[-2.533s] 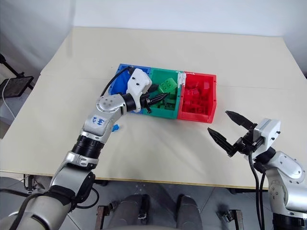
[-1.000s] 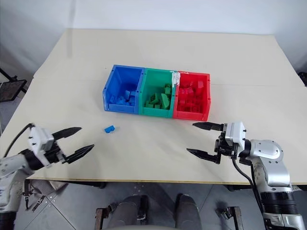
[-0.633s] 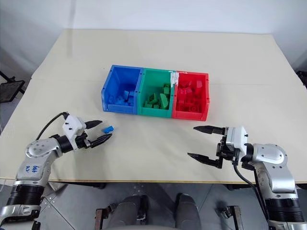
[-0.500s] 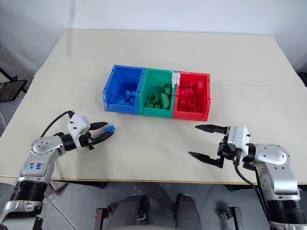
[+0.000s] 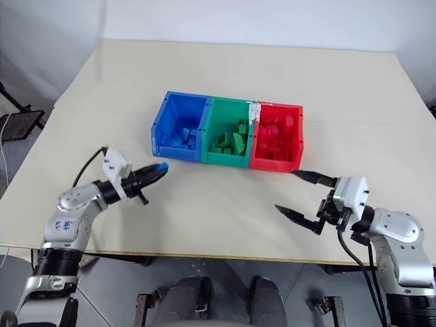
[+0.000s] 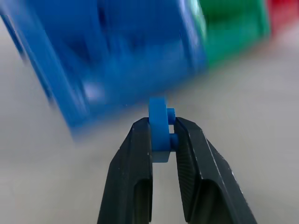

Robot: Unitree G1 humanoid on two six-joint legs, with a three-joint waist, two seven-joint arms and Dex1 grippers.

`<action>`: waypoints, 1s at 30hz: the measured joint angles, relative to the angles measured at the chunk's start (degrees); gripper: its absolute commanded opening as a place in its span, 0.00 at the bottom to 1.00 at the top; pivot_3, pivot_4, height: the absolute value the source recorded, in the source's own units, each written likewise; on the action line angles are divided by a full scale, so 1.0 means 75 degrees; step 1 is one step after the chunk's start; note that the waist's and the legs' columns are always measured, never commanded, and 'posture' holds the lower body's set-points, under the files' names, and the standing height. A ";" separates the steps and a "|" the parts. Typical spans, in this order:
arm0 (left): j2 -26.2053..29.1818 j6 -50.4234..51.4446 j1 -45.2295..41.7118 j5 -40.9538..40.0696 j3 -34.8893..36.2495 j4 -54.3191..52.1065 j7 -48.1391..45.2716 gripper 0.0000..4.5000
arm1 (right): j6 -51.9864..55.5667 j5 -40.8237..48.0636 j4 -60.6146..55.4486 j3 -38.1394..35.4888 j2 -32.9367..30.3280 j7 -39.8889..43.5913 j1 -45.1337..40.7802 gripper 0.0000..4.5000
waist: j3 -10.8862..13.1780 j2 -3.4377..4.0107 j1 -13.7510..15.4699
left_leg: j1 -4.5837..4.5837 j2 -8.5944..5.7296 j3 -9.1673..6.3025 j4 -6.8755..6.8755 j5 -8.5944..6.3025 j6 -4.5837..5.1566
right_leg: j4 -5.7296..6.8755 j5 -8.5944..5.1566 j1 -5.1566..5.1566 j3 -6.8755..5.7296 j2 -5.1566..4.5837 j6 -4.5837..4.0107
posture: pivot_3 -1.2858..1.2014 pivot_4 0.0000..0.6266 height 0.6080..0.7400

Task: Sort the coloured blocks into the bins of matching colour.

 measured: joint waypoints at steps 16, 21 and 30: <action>-0.0833 -0.0354 -0.2847 0.0773 -0.0529 0.3023 0.0397 0.51 | 0.0299 0.0234 -0.1333 -0.0526 0.0545 -0.1616 0.0822 1.00 | 0.0000 -0.0001 -0.0036 | -0.0007 -0.0009 0.0020 -0.0002 0.0009 0.0012 | -0.0022 0.0006 -0.0002 0.0004 0.0016 0.0012 | 0.52 0.24 1.00; -0.0508 -0.1027 -0.2676 0.0835 -0.0410 0.2963 0.0313 0.86 | 0.0345 0.0230 -0.1378 -0.0457 0.0557 -0.1690 0.0717 1.00 | 0.0000 -0.0002 -0.0044 | -0.0008 -0.0007 0.0018 -0.0002 0.0009 0.0013 | -0.0023 0.0007 -0.0003 0.0004 0.0016 0.0014 | 0.52 0.24 1.00; 0.1066 -0.1754 0.0478 0.0027 0.0629 0.1192 -0.1371 0.93 | 0.0314 0.0109 -0.0731 0.0070 0.0338 -0.0861 0.0260 1.00 | 0.0000 -0.0002 -0.0260 | -0.0003 0.0007 0.0021 -0.0008 0.0005 0.0011 | -0.0026 0.0007 -0.0006 0.0011 0.0013 0.0013 | 0.52 0.24 1.00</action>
